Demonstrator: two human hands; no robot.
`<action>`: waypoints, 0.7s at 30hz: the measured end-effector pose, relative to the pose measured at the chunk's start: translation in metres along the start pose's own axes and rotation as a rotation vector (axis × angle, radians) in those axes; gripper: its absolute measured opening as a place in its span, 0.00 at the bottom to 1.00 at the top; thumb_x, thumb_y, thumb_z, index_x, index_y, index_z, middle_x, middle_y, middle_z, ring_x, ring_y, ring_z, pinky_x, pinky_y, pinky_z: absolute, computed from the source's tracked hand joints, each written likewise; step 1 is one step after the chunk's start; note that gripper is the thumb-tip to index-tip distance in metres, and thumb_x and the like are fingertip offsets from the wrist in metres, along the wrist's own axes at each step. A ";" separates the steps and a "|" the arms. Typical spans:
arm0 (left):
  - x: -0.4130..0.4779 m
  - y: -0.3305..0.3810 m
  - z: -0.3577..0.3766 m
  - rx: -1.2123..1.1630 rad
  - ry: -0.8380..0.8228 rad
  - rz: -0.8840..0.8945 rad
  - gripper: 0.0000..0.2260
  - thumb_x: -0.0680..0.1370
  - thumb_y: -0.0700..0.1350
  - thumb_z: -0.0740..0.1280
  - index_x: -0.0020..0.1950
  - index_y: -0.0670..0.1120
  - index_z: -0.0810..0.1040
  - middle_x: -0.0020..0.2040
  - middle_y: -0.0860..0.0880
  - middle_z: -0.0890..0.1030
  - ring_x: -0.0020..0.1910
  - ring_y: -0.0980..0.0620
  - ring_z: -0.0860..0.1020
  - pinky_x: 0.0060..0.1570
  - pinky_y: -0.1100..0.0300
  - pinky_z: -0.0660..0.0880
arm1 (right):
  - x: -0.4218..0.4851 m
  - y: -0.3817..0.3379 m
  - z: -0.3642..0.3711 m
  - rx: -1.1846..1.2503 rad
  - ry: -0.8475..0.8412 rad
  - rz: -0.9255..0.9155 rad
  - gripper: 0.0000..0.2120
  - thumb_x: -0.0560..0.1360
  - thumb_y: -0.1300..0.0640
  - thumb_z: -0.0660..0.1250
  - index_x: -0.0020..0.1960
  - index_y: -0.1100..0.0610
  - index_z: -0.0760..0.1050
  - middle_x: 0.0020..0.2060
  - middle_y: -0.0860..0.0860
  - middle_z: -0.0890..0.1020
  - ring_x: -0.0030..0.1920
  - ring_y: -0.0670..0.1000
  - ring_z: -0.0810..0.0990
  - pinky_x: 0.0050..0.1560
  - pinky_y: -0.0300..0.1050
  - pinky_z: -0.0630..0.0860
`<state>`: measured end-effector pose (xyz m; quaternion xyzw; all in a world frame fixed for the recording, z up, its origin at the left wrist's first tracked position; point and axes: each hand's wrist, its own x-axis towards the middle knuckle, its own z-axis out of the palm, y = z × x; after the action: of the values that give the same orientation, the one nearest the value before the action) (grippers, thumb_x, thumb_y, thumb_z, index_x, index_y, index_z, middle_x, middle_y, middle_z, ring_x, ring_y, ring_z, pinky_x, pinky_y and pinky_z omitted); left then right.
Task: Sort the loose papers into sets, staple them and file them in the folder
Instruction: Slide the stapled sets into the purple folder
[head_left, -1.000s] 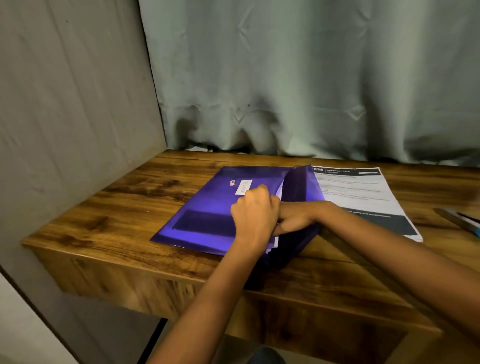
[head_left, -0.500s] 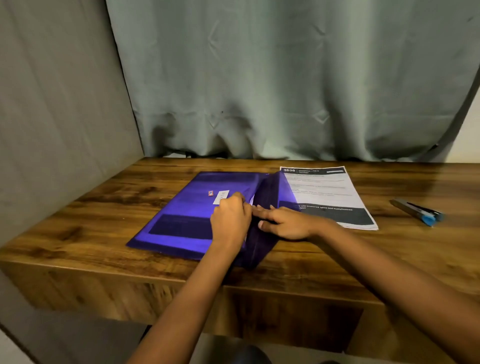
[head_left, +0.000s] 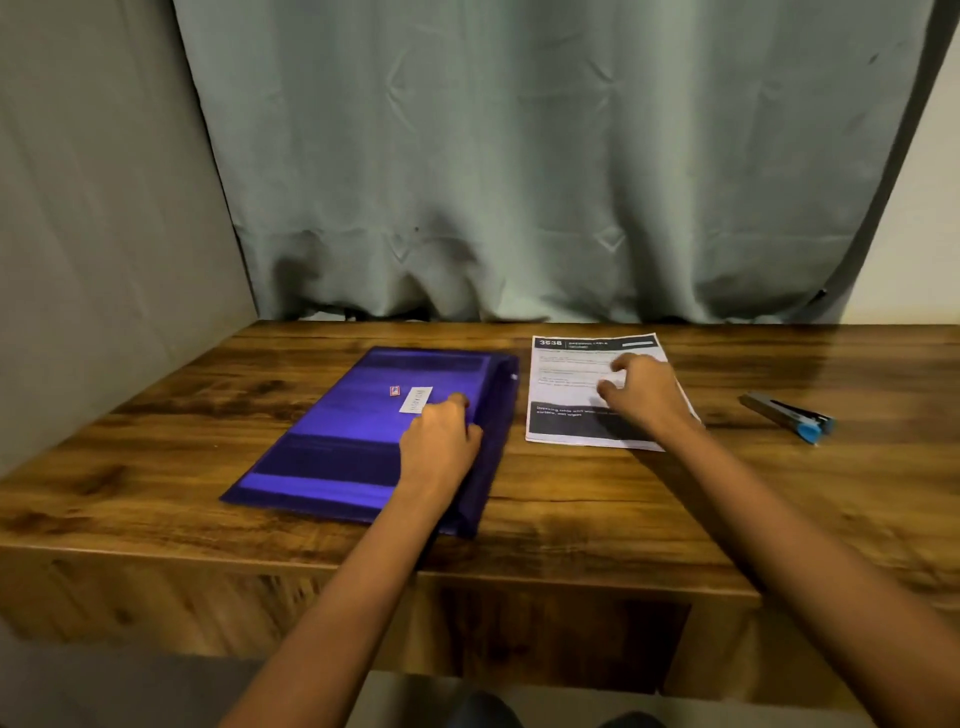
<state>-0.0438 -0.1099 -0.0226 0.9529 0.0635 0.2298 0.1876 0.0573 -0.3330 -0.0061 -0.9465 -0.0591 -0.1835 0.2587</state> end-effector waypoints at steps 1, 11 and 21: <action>0.001 -0.001 0.000 -0.001 -0.022 0.011 0.13 0.79 0.43 0.62 0.63 0.43 0.73 0.56 0.41 0.79 0.56 0.39 0.77 0.45 0.50 0.72 | 0.007 0.012 -0.002 -0.135 -0.027 0.100 0.21 0.76 0.48 0.66 0.61 0.62 0.75 0.58 0.60 0.79 0.60 0.60 0.74 0.58 0.49 0.69; 0.008 -0.006 0.014 -0.207 -0.123 0.060 0.16 0.83 0.44 0.55 0.70 0.48 0.69 0.56 0.39 0.79 0.59 0.38 0.75 0.62 0.41 0.68 | 0.027 0.034 -0.016 -0.276 -0.249 0.383 0.23 0.70 0.47 0.73 0.57 0.60 0.74 0.57 0.58 0.78 0.58 0.59 0.75 0.53 0.49 0.74; 0.006 0.004 0.019 0.015 -0.368 0.049 0.22 0.79 0.65 0.49 0.72 0.64 0.63 0.77 0.48 0.60 0.76 0.38 0.53 0.70 0.33 0.44 | 0.029 0.032 -0.024 0.021 -0.275 0.536 0.16 0.71 0.59 0.74 0.55 0.65 0.75 0.57 0.60 0.79 0.50 0.56 0.78 0.46 0.46 0.73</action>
<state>-0.0298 -0.1191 -0.0345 0.9814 0.0065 0.0555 0.1834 0.0829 -0.3719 0.0092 -0.9416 0.1567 0.0218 0.2972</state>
